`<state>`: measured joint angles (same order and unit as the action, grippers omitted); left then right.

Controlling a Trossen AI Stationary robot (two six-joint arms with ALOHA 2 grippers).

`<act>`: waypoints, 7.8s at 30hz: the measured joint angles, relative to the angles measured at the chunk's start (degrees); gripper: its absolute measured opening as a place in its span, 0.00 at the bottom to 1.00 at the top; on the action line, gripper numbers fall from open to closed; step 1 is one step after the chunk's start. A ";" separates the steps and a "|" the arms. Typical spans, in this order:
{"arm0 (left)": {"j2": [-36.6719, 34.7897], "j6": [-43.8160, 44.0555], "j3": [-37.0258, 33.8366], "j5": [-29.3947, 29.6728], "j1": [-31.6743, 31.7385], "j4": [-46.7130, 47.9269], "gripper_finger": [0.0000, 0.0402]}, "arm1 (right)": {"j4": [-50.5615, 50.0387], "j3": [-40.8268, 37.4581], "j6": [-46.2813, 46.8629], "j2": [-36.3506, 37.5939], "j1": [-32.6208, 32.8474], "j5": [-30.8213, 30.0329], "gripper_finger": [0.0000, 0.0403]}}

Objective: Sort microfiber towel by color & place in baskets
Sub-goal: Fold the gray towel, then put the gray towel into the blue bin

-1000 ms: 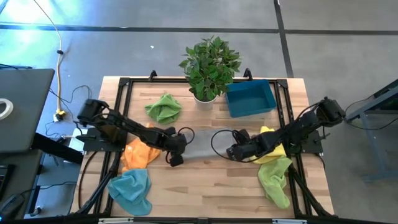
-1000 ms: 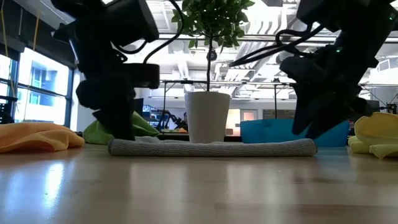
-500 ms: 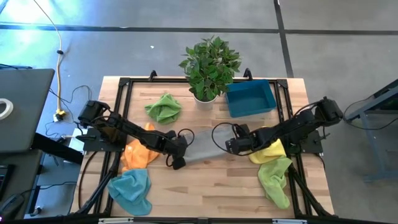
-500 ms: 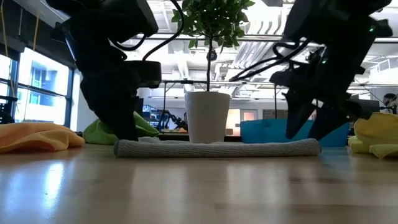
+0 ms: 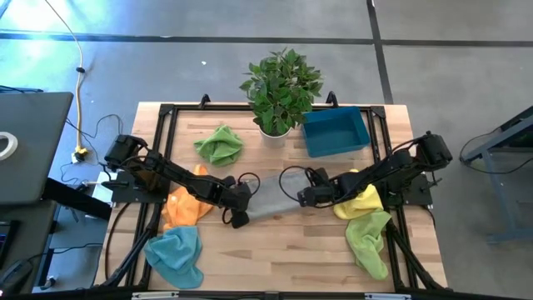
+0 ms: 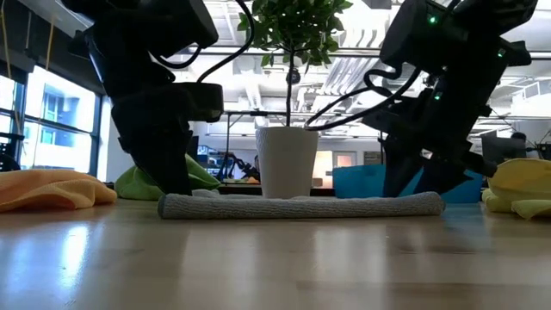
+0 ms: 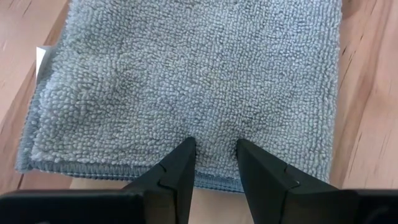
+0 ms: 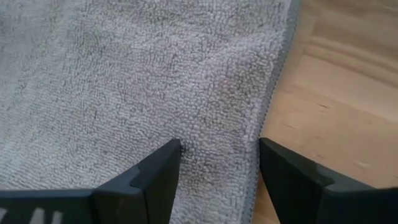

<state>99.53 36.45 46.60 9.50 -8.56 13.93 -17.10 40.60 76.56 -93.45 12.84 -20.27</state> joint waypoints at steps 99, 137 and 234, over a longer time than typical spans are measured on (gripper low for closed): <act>-26.61 18.91 -0.01 0.66 -6.93 2.12 0.27 | -7.38 21.51 -11.06 -2.31 -4.72 7.42 0.00; -31.19 18.88 -0.01 3.98 -8.87 6.45 0.27 | 1.90 33.57 -24.63 -16.59 -4.90 13.57 0.18; -31.17 14.36 -0.01 6.48 -9.43 9.39 0.27 | -30.98 33.38 -55.56 5.20 -8.67 15.34 0.00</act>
<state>68.36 50.81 46.59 15.97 -17.99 23.32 -48.08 73.97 20.99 -88.25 4.17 -4.94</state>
